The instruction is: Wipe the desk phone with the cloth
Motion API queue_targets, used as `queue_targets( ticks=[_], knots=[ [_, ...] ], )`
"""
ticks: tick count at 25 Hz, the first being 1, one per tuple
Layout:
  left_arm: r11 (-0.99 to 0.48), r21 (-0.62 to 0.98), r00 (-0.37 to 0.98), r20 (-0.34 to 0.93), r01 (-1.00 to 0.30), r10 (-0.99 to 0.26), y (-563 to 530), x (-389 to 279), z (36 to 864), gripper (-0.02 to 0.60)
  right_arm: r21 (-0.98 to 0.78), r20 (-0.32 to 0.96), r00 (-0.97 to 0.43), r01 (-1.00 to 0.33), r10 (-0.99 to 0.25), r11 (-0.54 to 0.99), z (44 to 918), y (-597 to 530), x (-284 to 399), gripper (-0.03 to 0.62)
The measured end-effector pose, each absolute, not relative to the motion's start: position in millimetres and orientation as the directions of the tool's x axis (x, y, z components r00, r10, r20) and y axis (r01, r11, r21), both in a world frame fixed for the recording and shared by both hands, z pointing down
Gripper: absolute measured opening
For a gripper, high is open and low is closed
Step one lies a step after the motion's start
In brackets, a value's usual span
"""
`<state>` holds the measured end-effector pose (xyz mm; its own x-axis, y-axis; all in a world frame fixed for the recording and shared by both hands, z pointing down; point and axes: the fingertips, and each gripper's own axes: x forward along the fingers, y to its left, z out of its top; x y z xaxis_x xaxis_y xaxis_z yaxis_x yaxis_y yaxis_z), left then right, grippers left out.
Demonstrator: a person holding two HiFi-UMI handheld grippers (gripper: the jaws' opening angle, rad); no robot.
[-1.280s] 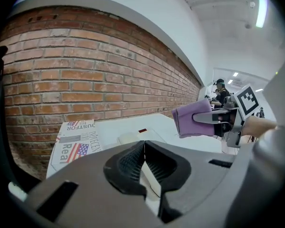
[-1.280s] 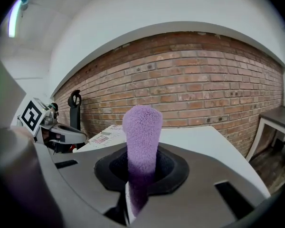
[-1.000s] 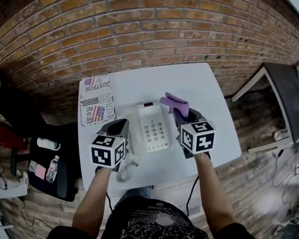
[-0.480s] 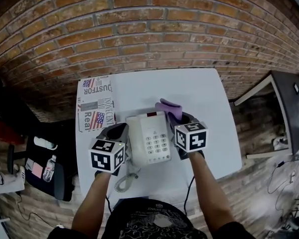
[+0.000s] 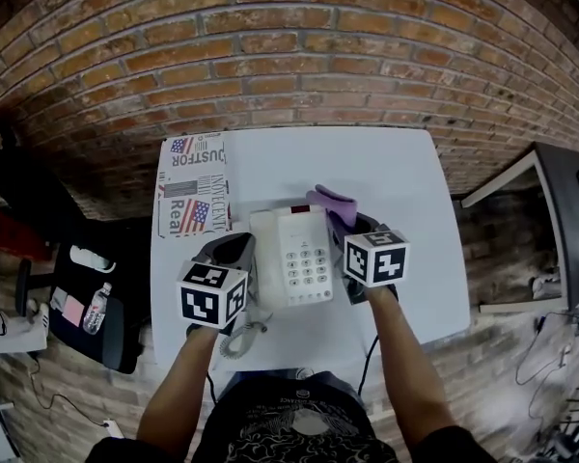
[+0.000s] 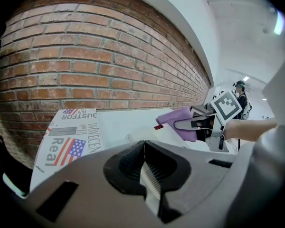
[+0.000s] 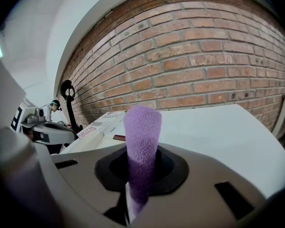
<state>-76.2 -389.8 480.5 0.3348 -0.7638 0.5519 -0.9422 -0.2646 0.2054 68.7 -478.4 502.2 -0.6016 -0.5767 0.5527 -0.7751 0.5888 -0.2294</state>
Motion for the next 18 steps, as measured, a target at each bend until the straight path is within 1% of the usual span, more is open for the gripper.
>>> queue_targets(
  ticks=[8, 18],
  knots=[
    [-0.231, 0.174, 0.289, 0.550, -0.957, -0.784, -362.8, -68.2, 472.2, 0.008, -0.277, 0.545, -0.638, -0.750, -0.545, 0.601, 507.0, -452.3, 76.0, 0.044],
    [-0.180, 0.158, 0.238, 0.552, -0.971, -0.799, -321.2, -56.8, 468.4, 0.008, -0.293, 0.534, -0.679, -0.708, -0.505, 0.642, 506.0, -414.7, 85.4, 0.044]
  ],
)
